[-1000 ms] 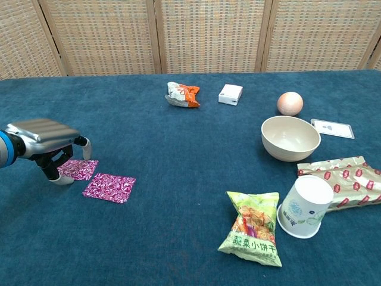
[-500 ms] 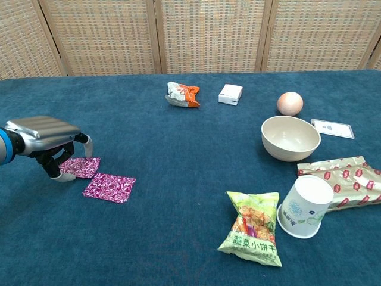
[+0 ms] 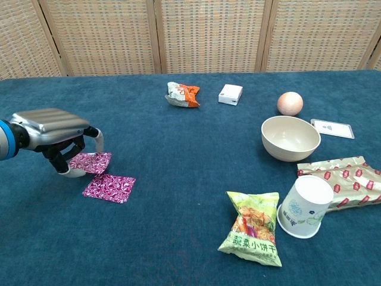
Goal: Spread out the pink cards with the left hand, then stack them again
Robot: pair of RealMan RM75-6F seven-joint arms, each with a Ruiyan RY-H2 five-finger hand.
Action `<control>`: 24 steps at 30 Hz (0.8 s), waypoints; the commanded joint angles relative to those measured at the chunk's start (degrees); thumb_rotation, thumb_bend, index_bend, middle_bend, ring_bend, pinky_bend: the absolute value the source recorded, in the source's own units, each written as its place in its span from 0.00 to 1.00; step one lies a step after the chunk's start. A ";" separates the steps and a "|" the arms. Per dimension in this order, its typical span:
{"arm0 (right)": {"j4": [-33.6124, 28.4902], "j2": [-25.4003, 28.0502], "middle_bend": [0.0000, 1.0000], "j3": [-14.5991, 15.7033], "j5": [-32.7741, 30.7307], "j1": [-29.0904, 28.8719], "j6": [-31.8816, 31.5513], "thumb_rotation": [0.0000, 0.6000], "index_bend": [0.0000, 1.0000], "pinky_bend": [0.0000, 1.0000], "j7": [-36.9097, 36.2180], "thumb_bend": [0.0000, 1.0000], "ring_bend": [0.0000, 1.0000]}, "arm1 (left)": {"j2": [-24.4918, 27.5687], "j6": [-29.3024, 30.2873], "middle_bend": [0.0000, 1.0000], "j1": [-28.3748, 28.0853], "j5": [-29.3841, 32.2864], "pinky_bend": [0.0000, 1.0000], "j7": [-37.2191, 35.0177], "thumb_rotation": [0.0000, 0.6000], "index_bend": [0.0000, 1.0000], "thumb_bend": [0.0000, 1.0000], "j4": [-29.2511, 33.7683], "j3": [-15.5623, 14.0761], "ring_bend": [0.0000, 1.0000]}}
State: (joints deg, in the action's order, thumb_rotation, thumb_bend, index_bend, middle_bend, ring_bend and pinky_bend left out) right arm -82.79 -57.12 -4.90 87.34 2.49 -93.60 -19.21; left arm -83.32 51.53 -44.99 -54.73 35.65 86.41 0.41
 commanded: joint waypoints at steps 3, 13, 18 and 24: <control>-0.08 0.04 0.30 0.00 -0.11 0.19 -0.21 1.00 0.32 0.08 -0.01 0.16 0.14 | 0.14 0.38 0.76 -0.50 -2.14 0.70 0.42 0.86 0.41 0.30 2.14 -0.20 0.76; 0.26 -0.01 0.30 -0.04 -0.22 0.41 -0.46 1.00 0.32 0.08 -0.49 0.16 0.14 | -0.66 0.97 0.76 -0.77 -3.67 0.70 3.21 0.86 0.40 0.30 4.15 -1.58 0.76; 0.40 -0.05 0.30 -0.08 -0.24 0.43 -0.47 1.00 0.32 0.08 -0.64 0.15 0.14 | -1.32 1.07 0.76 -0.77 -3.62 0.70 3.56 0.86 0.40 0.30 3.80 -1.67 0.76; 0.50 -0.01 0.30 -0.09 -0.30 0.49 -0.47 1.00 0.32 0.08 -0.78 0.15 0.14 | -2.19 0.84 0.76 -0.82 -3.66 0.70 3.54 0.86 0.41 0.29 3.22 -1.73 0.76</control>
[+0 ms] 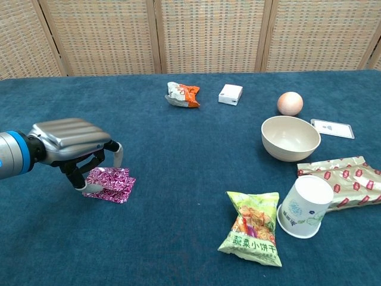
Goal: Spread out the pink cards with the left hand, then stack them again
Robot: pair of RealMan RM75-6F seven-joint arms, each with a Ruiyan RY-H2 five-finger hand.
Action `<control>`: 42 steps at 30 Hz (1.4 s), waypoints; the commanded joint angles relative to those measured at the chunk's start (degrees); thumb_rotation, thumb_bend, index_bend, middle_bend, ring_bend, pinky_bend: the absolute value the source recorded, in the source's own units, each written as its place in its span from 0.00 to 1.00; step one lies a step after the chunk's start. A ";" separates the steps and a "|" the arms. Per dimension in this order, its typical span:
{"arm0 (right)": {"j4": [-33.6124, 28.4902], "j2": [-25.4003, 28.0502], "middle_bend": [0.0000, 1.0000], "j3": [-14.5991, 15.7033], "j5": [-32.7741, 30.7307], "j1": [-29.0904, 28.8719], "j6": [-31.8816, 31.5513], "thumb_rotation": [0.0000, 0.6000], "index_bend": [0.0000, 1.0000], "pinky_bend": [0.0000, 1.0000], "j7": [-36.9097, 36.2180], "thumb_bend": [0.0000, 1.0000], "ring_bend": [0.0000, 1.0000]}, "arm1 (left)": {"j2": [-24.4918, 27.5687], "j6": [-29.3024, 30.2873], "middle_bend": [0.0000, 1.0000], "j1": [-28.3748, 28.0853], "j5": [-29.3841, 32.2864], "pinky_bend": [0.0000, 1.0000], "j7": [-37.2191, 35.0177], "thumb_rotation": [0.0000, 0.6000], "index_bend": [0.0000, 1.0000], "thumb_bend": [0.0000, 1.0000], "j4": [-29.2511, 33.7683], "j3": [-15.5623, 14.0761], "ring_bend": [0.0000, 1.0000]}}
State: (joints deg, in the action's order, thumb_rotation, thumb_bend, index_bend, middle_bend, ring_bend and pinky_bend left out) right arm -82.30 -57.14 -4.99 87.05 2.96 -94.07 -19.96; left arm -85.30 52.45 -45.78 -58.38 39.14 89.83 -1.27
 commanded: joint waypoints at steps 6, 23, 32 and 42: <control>0.09 -0.01 0.31 -0.02 -0.07 0.08 -0.04 1.00 0.32 0.08 -0.14 0.16 0.14 | -0.75 0.08 0.76 -0.05 -0.15 0.70 0.19 0.86 0.38 0.26 -0.43 0.01 0.76; 0.44 -0.09 0.32 -0.17 0.09 0.31 -0.68 1.00 0.32 0.08 -0.81 0.16 0.14 | -0.58 0.21 0.76 -0.06 -0.33 0.70 0.48 0.86 0.21 0.22 0.05 -0.07 0.76; 0.39 0.11 0.32 -0.21 0.22 0.00 -0.25 1.00 0.32 0.08 -0.58 0.15 0.14 | 2.47 4.37 0.63 2.50 -3.30 0.70 -3.54 0.86 0.09 0.22 2.46 0.38 0.71; -0.09 0.35 0.32 -0.21 0.55 -1.18 1.42 1.00 0.32 0.08 0.24 0.16 0.14 | 9.53 16.64 0.44 11.36 -10.29 0.70 -15.05 0.86 0.08 0.22 4.62 0.18 0.51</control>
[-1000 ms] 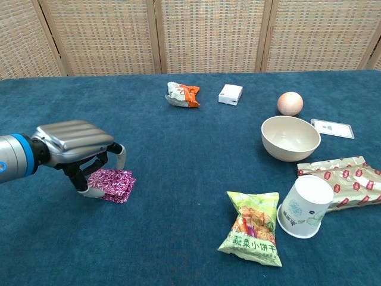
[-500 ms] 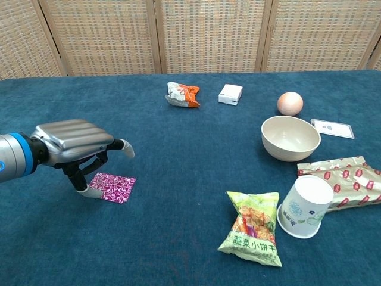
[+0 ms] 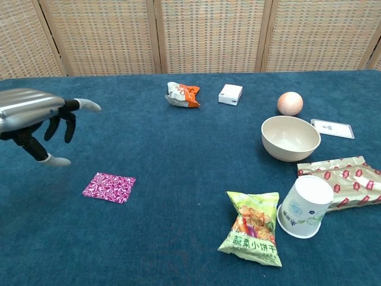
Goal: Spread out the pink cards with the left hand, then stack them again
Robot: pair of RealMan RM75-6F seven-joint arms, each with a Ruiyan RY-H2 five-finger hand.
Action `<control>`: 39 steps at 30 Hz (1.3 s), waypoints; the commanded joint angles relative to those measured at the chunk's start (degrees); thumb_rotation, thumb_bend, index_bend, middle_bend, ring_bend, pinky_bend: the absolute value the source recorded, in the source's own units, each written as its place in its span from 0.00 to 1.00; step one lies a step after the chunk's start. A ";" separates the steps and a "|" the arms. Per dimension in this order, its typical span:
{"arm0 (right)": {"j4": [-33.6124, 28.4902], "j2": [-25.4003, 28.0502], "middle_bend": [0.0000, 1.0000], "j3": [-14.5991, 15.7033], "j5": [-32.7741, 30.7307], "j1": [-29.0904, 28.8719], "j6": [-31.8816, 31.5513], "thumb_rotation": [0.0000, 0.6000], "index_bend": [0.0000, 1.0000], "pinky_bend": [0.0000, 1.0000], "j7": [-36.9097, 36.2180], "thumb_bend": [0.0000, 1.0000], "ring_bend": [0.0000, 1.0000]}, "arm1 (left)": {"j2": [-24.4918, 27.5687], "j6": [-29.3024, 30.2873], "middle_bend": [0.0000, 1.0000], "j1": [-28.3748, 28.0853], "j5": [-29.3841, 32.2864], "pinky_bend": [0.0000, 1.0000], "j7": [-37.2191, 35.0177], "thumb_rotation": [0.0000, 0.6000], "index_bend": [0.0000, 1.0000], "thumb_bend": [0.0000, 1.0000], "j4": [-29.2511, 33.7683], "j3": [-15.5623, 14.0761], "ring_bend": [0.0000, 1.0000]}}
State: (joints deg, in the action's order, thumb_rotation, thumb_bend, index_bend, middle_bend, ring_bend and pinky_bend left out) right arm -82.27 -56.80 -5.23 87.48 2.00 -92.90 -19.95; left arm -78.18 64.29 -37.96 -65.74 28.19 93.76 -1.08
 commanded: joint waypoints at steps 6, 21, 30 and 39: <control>-1.13 0.25 0.32 0.37 1.06 -1.22 1.45 1.00 0.32 0.08 1.61 0.16 0.14 | 4.44 17.43 0.36 11.24 -9.30 0.67 -12.42 0.86 0.08 0.21 -0.11 0.24 0.41; -6.70 -0.09 0.30 1.20 4.06 -2.40 1.16 1.00 0.32 0.08 10.06 0.16 0.14 | 7.75 33.08 0.31 26.04 -18.13 0.61 -16.53 0.86 0.13 0.20 1.88 -3.66 0.36; -8.55 -0.50 0.30 1.60 4.90 -3.15 1.82 1.00 0.32 0.08 13.23 0.16 0.13 | 9.70 32.08 0.28 30.36 -17.27 0.55 -14.11 0.86 0.13 0.20 3.45 -4.83 0.34; -9.06 -0.58 0.30 1.72 5.05 -3.57 2.02 1.00 0.32 0.08 13.79 0.16 0.13 | 10.26 29.97 0.28 32.05 -17.22 0.52 -13.81 0.86 0.15 0.20 4.23 -4.07 0.33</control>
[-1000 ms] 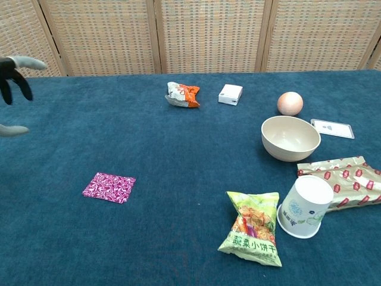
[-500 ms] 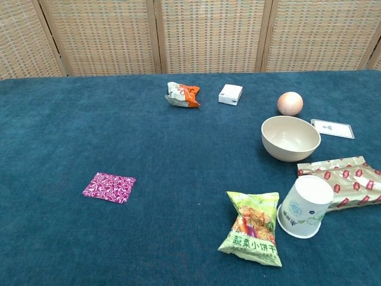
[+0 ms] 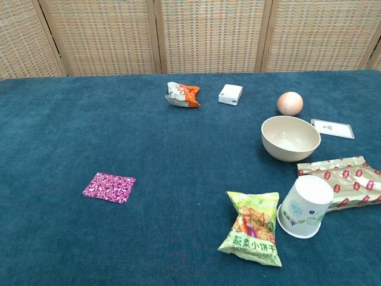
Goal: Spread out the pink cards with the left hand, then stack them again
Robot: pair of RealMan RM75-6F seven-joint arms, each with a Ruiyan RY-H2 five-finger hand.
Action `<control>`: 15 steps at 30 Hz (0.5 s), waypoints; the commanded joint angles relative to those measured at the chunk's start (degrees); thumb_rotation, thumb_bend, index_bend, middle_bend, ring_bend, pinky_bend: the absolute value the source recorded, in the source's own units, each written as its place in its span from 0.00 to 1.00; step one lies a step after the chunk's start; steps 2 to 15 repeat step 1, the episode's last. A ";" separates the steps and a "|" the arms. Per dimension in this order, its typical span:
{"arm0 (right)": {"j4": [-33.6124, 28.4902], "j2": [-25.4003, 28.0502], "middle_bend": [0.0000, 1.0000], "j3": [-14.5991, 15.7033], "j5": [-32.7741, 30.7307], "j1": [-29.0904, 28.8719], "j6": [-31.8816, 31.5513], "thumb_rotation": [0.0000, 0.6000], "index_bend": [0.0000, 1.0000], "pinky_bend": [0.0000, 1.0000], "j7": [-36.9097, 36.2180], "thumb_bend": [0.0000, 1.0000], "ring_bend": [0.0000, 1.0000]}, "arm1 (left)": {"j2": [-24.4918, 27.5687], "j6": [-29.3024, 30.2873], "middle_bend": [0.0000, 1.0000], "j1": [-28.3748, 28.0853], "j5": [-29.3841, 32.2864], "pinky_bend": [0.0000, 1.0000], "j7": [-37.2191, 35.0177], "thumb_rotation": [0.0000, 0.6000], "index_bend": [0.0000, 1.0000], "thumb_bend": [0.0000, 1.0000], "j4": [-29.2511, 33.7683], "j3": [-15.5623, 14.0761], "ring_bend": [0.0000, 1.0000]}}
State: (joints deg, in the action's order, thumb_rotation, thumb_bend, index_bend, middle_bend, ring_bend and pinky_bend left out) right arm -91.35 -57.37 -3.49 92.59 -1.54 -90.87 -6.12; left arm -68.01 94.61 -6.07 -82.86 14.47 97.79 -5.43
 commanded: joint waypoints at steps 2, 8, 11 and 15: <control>0.01 0.00 0.30 -0.04 -0.13 -0.05 -0.01 1.00 0.32 0.08 -0.07 0.16 0.13 | 0.13 -0.52 0.28 0.22 -0.26 0.52 -0.19 0.86 0.15 0.20 0.30 0.42 0.33; 0.01 0.00 0.30 -0.04 -0.13 -0.05 -0.01 1.00 0.32 0.08 -0.07 0.16 0.13 | 0.13 -0.52 0.28 0.22 -0.26 0.52 -0.19 0.86 0.15 0.20 0.30 0.42 0.33; 0.01 0.00 0.30 -0.04 -0.13 -0.05 -0.01 1.00 0.32 0.08 -0.07 0.16 0.13 | 0.13 -0.52 0.28 0.22 -0.26 0.52 -0.19 0.86 0.15 0.20 0.30 0.42 0.33; 0.01 0.00 0.30 -0.04 -0.13 -0.05 -0.01 1.00 0.32 0.08 -0.07 0.16 0.13 | 0.13 -0.52 0.28 0.22 -0.26 0.52 -0.19 0.86 0.15 0.20 0.30 0.42 0.33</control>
